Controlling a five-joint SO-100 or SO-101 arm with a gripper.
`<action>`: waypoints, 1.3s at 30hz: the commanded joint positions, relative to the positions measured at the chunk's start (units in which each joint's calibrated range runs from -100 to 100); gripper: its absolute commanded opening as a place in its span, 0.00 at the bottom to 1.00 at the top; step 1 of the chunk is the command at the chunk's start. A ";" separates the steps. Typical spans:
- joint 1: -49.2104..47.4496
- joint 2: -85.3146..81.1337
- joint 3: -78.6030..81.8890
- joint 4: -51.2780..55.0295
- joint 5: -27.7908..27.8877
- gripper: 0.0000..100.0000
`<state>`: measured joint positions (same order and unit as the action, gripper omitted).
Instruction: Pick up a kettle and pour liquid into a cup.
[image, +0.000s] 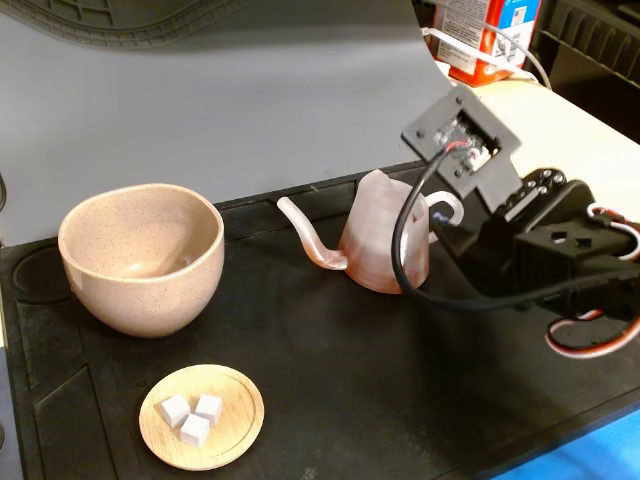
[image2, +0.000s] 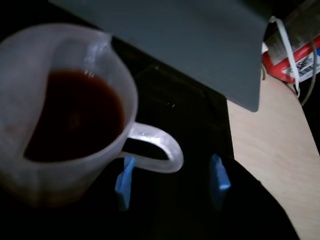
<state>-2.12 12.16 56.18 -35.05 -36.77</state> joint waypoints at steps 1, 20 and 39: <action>1.62 -0.38 -2.55 -0.87 0.01 0.20; 0.63 9.00 -9.36 -7.79 0.06 0.20; 1.01 9.00 -9.36 -7.79 0.01 0.19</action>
<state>-1.13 21.58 47.91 -41.79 -36.77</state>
